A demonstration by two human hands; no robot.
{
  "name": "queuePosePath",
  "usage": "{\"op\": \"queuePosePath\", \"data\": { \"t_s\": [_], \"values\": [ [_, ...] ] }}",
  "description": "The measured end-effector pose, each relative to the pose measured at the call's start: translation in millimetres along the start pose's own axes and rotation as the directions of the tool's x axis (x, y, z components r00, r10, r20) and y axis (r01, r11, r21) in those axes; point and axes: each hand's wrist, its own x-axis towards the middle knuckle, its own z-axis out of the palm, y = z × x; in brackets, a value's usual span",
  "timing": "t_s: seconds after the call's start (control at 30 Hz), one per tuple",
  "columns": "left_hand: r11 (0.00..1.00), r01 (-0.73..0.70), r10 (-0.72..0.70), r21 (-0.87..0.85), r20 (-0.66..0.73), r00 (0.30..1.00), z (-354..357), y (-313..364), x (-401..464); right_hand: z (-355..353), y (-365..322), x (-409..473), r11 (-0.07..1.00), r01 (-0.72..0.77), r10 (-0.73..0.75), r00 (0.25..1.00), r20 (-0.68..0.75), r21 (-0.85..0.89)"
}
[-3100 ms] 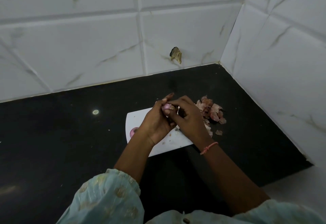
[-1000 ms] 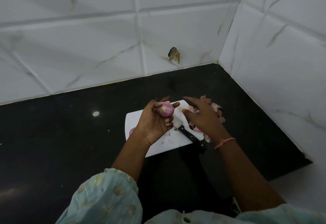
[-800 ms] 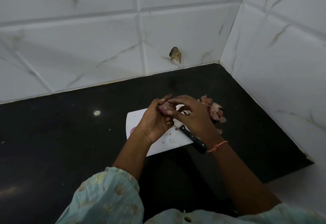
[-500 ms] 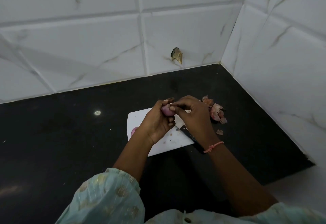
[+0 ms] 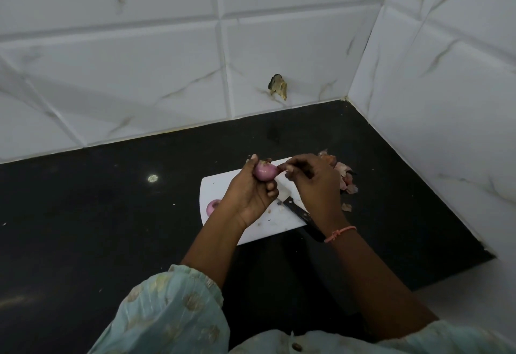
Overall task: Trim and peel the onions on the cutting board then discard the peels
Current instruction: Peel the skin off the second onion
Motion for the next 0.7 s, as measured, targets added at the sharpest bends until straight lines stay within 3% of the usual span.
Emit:
{"op": "queuePosePath", "data": {
  "t_s": [0.1,0.2,0.43,0.7],
  "values": [
    [0.999,-0.017,0.016,0.034,0.008,1.0,3.0,-0.4,-0.5,1.4,-4.7,-0.2,0.994,-0.048,0.044,0.998,0.044,0.093],
    [0.998,-0.036,0.034,0.046,0.041,0.999,7.3,-2.7,-4.1,8.8,-14.0,-4.9,0.999,0.031,-0.037,0.989,0.145,0.039],
    [0.991,-0.042,0.038,0.127,0.028,0.999,6.3,0.1,-11.1,12.5,-13.9,-2.9,0.995,0.102,-0.102,0.98,0.17,0.007],
    [0.982,0.007,-0.017,0.187,0.048,0.999,5.4,5.2,-12.3,9.0,-8.7,6.9,0.973,-0.093,0.067,0.99,0.126,0.21]
  ]
}}
